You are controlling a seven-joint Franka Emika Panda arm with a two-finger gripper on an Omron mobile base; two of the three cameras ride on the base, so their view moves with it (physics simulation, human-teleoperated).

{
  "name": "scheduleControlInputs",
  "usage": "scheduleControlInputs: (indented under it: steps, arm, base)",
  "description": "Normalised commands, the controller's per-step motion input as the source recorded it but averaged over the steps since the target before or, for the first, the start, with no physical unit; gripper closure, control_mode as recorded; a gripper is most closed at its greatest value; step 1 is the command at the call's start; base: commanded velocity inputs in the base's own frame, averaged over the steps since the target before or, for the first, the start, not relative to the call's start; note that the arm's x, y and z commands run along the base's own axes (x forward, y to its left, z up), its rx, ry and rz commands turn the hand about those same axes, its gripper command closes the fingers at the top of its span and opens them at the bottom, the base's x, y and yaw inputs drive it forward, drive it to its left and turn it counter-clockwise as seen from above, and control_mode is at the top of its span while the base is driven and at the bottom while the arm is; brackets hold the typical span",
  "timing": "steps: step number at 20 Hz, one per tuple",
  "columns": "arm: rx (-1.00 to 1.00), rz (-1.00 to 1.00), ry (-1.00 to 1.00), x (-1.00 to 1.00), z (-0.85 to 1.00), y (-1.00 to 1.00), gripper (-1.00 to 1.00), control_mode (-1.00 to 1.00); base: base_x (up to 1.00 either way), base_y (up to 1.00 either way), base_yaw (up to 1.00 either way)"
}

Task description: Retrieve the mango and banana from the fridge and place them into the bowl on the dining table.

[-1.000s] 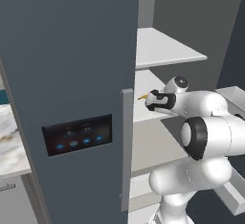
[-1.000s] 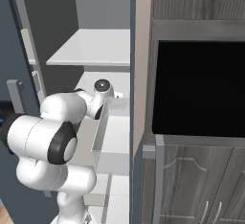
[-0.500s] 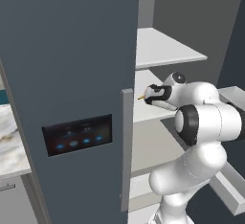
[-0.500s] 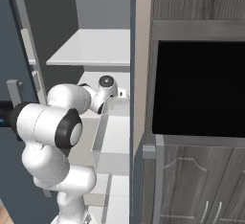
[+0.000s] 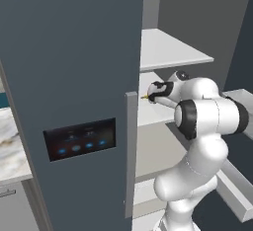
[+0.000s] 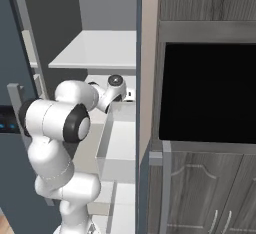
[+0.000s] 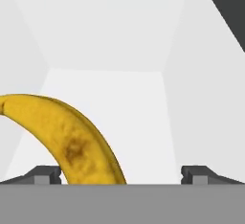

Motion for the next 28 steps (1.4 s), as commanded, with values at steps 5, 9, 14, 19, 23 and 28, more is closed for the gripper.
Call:
scheduleControlInputs:
  steps: [5, 9, 14, 19, 23, 28]
  arm:
    - [-0.11, 0.04, 0.00, -0.07, -0.98, 0.21, 1.00, -1.00]
    - [-0.20, 0.07, -0.16, -0.64, -1.00, 0.58, 1.00, -1.00]
    - [-0.10, 0.05, -0.31, -1.00, -0.69, 0.27, 1.00, -1.00]
    - [0.02, 0.01, -0.08, -1.00, 0.06, 0.00, 1.00, -1.00]
    - [0.03, 0.00, -0.13, -1.00, 0.74, -0.09, 1.00, -1.00]
    - [0.04, 0.00, -0.03, -1.00, 1.00, -0.20, 1.00, -1.00]
  base:
    - [0.00, 0.00, 0.00]
    - [0.00, 0.00, 0.00]
    - [0.00, 0.00, 0.00]
    - [0.00, 0.00, 0.00]
    - [0.00, 0.00, 0.00]
    - [0.00, 0.00, 0.00]
